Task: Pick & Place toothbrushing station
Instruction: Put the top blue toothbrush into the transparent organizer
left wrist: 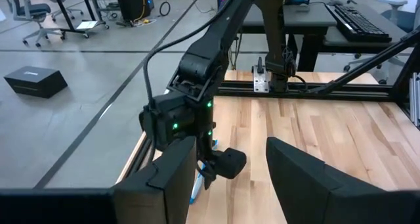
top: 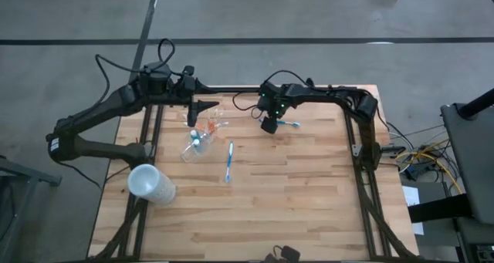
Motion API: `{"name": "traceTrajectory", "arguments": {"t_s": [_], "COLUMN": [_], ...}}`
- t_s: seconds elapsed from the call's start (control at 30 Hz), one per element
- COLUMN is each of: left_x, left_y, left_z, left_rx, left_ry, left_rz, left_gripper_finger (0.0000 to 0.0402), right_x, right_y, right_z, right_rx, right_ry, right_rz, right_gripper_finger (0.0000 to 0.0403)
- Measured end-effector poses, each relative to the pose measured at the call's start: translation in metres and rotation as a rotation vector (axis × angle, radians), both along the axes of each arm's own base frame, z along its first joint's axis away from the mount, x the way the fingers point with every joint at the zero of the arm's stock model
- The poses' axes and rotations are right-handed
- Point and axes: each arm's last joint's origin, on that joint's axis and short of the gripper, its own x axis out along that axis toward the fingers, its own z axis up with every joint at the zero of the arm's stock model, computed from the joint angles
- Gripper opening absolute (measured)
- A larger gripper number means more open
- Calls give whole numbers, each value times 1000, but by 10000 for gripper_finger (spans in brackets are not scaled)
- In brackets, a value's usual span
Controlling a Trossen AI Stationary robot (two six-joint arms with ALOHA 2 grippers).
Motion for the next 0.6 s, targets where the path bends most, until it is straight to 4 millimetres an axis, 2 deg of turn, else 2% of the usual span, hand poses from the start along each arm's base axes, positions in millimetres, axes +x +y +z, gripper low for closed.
{"name": "traceTrajectory", "arguments": {"t_s": [0.3,0.6], "left_x": [0,0], "left_y": [0,0], "left_z": [0,0], "left_rx": [0,0], "left_ry": [0,0], "left_rz": [-1,-1], "left_gripper_finger": [191,191], "right_x": [-1,-1], "right_y": [-5,-7], "right_z": [-12,-20], "right_rx": [6,14], "right_ry": [22,38], "right_rz": [5,-5], "right_gripper_finger": [204,160]}}
